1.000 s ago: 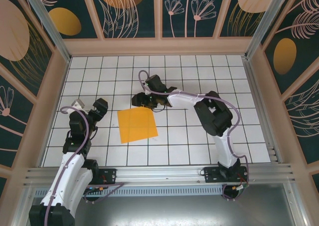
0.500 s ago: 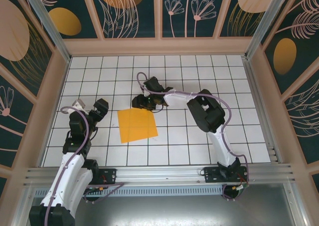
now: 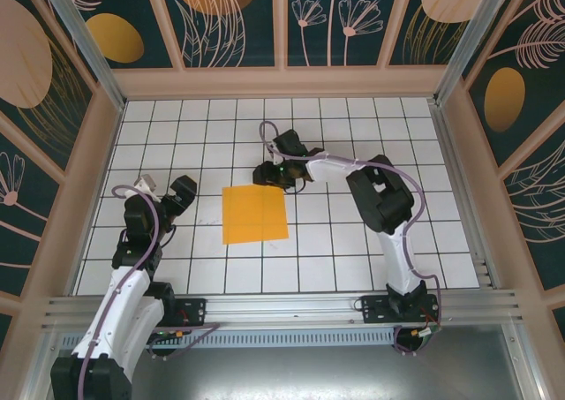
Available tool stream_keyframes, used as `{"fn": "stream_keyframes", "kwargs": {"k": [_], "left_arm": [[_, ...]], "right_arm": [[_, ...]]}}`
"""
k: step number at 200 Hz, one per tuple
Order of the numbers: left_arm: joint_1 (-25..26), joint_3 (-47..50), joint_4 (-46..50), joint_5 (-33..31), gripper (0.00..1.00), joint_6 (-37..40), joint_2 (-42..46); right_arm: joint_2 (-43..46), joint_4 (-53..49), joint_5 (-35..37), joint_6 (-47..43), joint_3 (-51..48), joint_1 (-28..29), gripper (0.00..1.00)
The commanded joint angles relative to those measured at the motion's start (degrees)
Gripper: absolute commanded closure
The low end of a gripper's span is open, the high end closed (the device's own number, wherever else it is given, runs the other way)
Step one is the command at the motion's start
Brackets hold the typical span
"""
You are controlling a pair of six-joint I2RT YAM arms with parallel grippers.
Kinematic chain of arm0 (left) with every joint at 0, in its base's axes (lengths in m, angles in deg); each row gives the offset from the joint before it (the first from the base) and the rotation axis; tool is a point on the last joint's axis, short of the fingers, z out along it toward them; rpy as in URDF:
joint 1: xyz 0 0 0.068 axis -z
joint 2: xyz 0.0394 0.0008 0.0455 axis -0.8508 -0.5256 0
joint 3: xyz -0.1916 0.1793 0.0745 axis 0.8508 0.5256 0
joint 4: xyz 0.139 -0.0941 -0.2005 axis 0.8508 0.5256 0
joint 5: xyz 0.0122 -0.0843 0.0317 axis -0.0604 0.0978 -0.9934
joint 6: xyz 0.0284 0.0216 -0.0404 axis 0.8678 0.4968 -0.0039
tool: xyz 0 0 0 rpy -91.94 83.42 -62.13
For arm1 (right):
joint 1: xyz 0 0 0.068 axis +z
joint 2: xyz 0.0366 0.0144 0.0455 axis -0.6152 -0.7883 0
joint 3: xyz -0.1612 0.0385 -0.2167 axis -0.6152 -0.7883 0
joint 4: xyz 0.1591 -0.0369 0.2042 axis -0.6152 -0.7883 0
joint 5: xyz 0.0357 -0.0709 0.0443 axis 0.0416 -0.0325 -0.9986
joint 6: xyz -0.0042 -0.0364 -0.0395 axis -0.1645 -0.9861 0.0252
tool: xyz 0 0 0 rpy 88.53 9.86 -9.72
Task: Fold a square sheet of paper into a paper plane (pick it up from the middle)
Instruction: Move the square sheet of paper to the center of the table.
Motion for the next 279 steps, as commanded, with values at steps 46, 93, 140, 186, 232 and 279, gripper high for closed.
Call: {"fn": "stream_keyframes", "kwargs": {"k": [46,93,140,186,232,279], "left_arm": [[-0.2,-1.1,-1.3,3.9,0.01,-2.1,-1.2],[-0.2,-4.9,6.3,6.3,0.01,-3.7,-1.4],[-0.3,-9.1,13.0,10.6,0.02,-1.1,-1.9],[-0.2,-11.8,15.0,13.2,0.01,2.5,-4.6],[-0.2,-11.6,13.8,12.6,0.01,4.2,-4.6],[-0.2,-7.3,6.2,14.3,0.01,0.3,-4.1]], "right_arm": [[6.0,3.3,0.5,4.0,-7.7,6.5,0.45],[4.0,4.0,3.5,4.6,-12.7,4.6,0.46],[9.2,1.7,7.8,0.6,-19.8,-0.5,0.47],[14.2,-2.3,10.9,-2.7,-22.7,-6.4,0.47],[17.1,-5.2,14.2,-0.3,-20.3,-6.4,0.46],[17.4,-14.3,28.9,8.1,-12.8,-0.2,0.33]]}}
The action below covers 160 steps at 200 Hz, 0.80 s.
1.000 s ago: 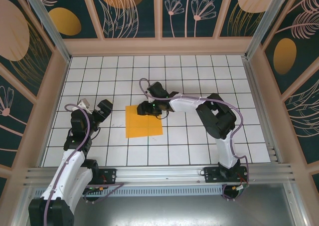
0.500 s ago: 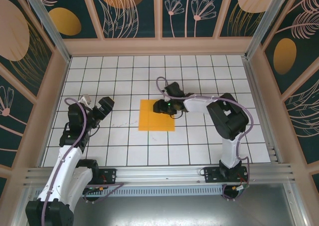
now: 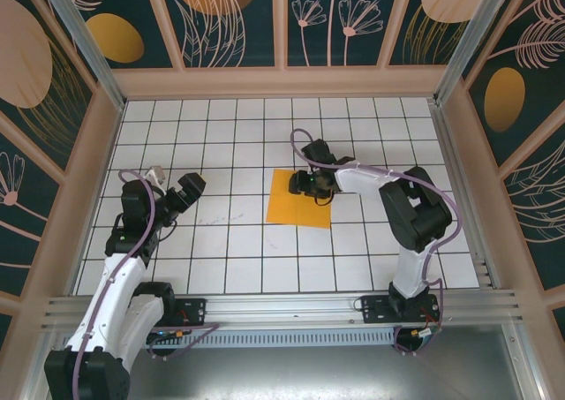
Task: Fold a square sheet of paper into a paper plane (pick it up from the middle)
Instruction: Move the square sheet of paper to the center of the table, then fold the square sheet of paper in half at the center of the table.
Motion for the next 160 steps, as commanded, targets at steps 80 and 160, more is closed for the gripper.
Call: {"fn": "stream_keyframes", "kwargs": {"k": [80,160], "left_arm": [[-0.1,5.3,-9.2,5.0,0.01,-0.9,-1.2],[-0.1,6.0,-12.4,6.3,0.01,0.2,-4.4]], "right_arm": [[-7.4,-8.9,6.8,2.4,7.4,8.0,0.33],[-4.5,-12.5,7.7,-13.4,3.6,7.4,0.38]]}}
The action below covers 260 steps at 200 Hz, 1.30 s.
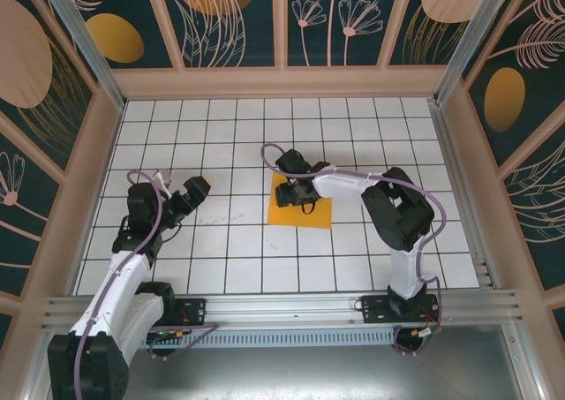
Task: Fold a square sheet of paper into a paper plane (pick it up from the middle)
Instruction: Fold the square sheet of paper in half at the center of the table.
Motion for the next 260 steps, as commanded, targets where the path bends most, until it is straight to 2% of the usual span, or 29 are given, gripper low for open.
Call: {"fn": "stream_keyframes", "kwargs": {"k": [1,24,46,63,73,91,108,142,181,206,234,260], "left_arm": [[-0.1,1.2,-4.0,2.1,0.01,0.7,-0.8],[0.6,1.9,-7.0,2.3,0.01,-0.2,-2.7],[2.9,1.3,-7.5,1.2,0.01,0.2,-4.9],[5.8,0.6,-8.9,-0.4,0.01,0.3,-7.1],[7.8,-0.3,-9.7,-1.0,0.01,0.3,-9.5],[10.5,-2.2,-10.2,-1.6,0.01,0.3,-14.2],[12.1,-3.2,-11.8,-2.4,0.01,0.4,-17.1],[14.5,-7.4,-11.2,-1.3,0.01,2.6,-23.0],[14.5,-8.0,-10.1,-0.8,0.01,3.9,-25.3],[14.5,-7.6,-9.9,-1.2,0.01,4.0,-25.0],[14.5,-7.8,-9.5,-1.2,0.01,4.2,-25.2],[14.6,-7.8,-8.9,-1.4,0.01,4.6,-25.0]], "right_arm": [[0.2,-7.3,-1.2,-4.1,-0.5,-0.8,0.38],[1.2,-8.6,-1.3,-5.3,4.7,-0.6,0.39],[3.0,-9.9,2.4,-3.9,8.3,0.0,0.37],[3.5,-11.6,7.2,7.2,9.2,-1.2,0.31],[3.4,-12.7,7.2,14.2,8.8,-2.0,0.27],[4.4,-9.4,6.5,20.6,5.3,-1.8,0.21],[3.8,-9.2,7.5,23.9,4.5,-1.7,0.11],[0.1,-10.5,7.6,22.8,6.5,-1.3,0.01],[-3.8,-12.9,8.8,20.6,8.7,-1.2,0.01],[-5.6,-12.6,6.7,19.4,8.8,-1.4,0.01],[-7.6,-11.6,4.3,18.2,6.5,-1.2,0.01],[-10.7,-13.2,6.0,17.6,5.3,-0.7,0.02]]}}
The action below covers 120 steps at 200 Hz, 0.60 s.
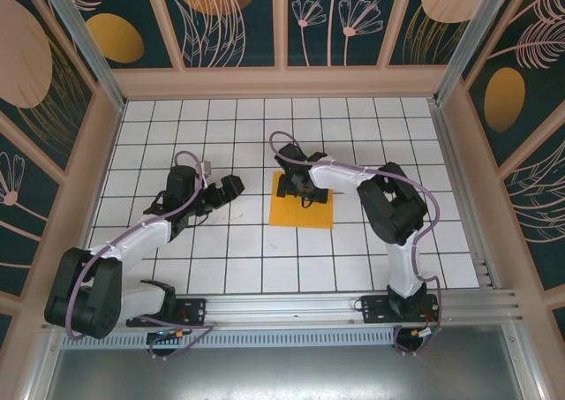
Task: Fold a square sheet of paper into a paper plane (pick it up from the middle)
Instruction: Fold the square sheet of paper in half at the center of the table.
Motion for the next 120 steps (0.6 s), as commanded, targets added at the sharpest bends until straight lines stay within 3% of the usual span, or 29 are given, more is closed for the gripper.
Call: {"fn": "stream_keyframes", "kwargs": {"k": [1,49,120], "left_arm": [[0.2,-0.7,0.8,-0.3,0.01,1.6,0.1],[0.2,-0.6,1.3,-0.7,0.01,1.7,0.1],[0.2,-0.5,1.8,-0.8,0.01,1.8,0.2]], "right_arm": [[-6.3,-2.8,-1.1,-1.0,-2.1,0.8,0.02],[-8.7,-3.3,0.2,-1.4,-3.0,1.3,0.03],[-6.6,-1.7,-1.0,-3.7,-3.3,0.3,0.17]]}}
